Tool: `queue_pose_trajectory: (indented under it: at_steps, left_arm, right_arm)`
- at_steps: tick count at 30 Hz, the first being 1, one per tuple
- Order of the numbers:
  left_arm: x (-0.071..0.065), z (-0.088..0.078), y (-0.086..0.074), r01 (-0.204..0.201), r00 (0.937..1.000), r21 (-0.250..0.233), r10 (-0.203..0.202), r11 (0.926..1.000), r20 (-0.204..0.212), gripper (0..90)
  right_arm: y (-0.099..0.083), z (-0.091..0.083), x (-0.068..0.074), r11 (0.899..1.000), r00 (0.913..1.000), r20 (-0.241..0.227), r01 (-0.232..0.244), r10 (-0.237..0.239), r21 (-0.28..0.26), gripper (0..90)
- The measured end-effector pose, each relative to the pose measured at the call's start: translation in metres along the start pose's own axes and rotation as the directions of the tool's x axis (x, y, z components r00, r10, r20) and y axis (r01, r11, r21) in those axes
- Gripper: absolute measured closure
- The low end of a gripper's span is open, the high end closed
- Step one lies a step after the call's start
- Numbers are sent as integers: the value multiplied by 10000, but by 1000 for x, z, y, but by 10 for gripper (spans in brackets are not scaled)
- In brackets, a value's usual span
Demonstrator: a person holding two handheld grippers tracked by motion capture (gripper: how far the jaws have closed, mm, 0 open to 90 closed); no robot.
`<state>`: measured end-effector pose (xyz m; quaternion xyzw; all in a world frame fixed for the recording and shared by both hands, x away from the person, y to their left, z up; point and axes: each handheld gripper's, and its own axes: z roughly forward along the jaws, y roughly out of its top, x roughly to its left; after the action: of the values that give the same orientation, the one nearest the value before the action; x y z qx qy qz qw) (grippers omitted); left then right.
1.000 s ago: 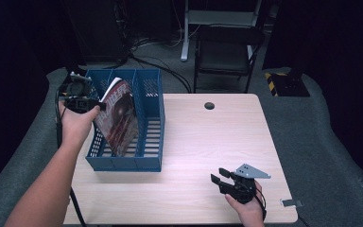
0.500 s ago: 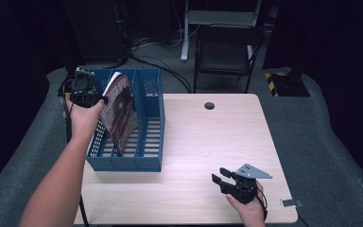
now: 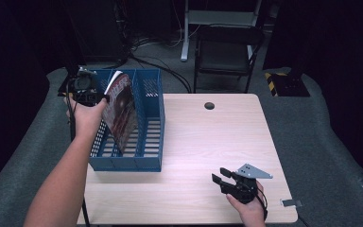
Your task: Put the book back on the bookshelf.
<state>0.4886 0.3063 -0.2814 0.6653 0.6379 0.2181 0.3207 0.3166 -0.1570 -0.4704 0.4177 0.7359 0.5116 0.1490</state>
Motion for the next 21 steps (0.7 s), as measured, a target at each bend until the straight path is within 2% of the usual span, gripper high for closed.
queue_pose_trajectory:
  at_steps: [17, 21]
  left_arm:
    - [2, 2, 0, 71, 9999, -143, -70, 9999, 95, 842]
    - [2, 3, -3, 68, 9999, -344, -63, 9994, 139, 831]
  right_arm:
    - [0, 0, 0, 10000, 10000, 17, 23, -23, 10, 537]
    - [0, 0, 0, 10000, 10000, 14, 44, -44, 9, 537]
